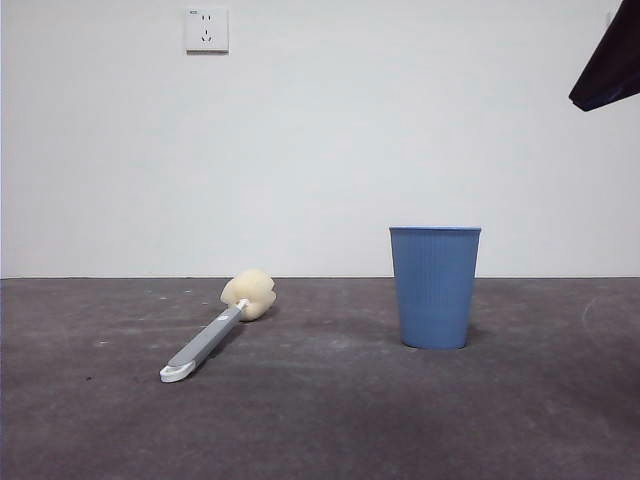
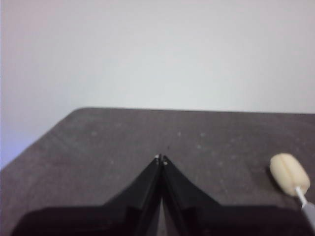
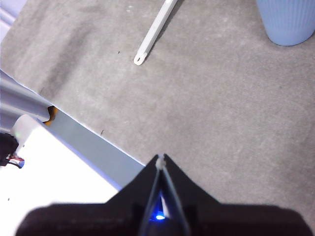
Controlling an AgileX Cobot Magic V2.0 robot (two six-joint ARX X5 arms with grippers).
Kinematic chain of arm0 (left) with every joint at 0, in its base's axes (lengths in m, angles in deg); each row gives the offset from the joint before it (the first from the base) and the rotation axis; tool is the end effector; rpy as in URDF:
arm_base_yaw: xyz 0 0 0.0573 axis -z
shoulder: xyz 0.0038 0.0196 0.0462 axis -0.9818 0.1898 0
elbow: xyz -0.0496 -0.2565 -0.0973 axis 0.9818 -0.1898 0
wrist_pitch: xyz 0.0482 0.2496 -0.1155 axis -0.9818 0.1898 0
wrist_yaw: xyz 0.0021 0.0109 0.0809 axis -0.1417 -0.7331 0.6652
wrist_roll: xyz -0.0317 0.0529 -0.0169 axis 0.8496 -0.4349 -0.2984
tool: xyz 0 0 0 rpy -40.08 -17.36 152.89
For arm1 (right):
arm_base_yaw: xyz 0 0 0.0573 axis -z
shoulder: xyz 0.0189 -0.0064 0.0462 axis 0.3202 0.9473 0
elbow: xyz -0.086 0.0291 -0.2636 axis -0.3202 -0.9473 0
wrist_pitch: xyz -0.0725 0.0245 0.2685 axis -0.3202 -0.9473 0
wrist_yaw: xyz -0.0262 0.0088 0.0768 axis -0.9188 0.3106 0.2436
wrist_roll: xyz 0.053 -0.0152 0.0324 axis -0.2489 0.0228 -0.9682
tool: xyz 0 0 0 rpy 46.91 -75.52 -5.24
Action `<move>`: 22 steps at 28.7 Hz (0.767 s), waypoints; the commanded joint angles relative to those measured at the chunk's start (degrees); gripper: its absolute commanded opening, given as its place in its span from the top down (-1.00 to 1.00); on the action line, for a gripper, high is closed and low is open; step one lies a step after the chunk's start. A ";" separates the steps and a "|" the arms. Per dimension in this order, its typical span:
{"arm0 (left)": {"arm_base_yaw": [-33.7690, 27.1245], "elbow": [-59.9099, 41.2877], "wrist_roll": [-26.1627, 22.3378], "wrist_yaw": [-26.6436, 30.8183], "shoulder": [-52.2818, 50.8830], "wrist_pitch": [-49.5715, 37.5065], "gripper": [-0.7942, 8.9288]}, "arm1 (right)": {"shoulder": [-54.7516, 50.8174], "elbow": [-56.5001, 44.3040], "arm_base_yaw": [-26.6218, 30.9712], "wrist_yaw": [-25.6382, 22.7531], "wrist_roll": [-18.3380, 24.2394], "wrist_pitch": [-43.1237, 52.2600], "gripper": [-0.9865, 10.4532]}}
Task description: Pick up the cup brush,pick up the cup,insert the brush into the cup,clean the cup,put the cup brush back,put the cup back to the fixed position on the table
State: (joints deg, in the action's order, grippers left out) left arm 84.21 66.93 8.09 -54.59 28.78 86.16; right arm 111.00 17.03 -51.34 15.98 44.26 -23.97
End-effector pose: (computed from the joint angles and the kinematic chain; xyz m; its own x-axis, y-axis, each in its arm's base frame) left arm 0.1274 -0.0022 0.2108 0.9931 0.1168 0.0050 -0.1165 0.9923 -0.0421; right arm 0.1279 0.0995 0.2667 0.4116 0.6566 -0.6320 -0.5372 0.7350 0.4138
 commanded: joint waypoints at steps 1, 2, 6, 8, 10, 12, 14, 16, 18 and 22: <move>-0.44 -3.48 1.70 -0.09 -2.23 -0.57 0.84 | -0.04 0.17 -0.09 -0.15 -0.31 0.24 0.83; -0.44 -4.57 2.19 -0.07 -2.91 -0.50 0.84 | -0.04 0.17 -0.09 -0.15 -0.31 0.22 0.83; -0.44 -7.56 2.60 -0.09 -4.70 -0.48 0.84 | -0.04 0.17 -0.09 -0.15 -0.28 0.24 0.83; -0.44 -8.66 2.69 -0.13 -5.51 -0.09 0.84 | -0.04 0.17 -0.09 -0.15 -0.31 0.24 0.83; -0.44 -8.98 2.95 -0.13 -6.08 1.27 0.84 | -0.04 0.17 -0.09 -0.15 -0.31 0.24 0.83; -0.44 -9.03 3.26 -0.13 -6.71 3.30 0.84 | -0.04 0.17 -0.09 -0.15 -0.31 0.24 0.83; -0.44 -9.03 3.54 -0.13 -7.43 5.44 0.84 | -0.04 0.17 -0.09 -0.15 -0.31 0.24 0.83; -0.44 -9.05 3.72 -0.46 -8.28 7.72 0.84 | -0.04 0.17 -0.09 -0.15 -0.31 0.24 0.83; -0.44 -9.05 3.67 -1.97 -8.26 9.53 0.84 | -0.04 0.17 -0.09 -0.15 -0.31 0.24 0.83; -0.42 -9.05 3.65 -6.56 -8.26 10.43 0.84 | -0.04 0.17 -0.09 -0.15 -0.31 0.24 0.83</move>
State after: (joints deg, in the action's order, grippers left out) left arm 83.94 58.61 11.42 -60.06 20.67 96.46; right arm 111.00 17.03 -51.34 16.00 44.26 -23.97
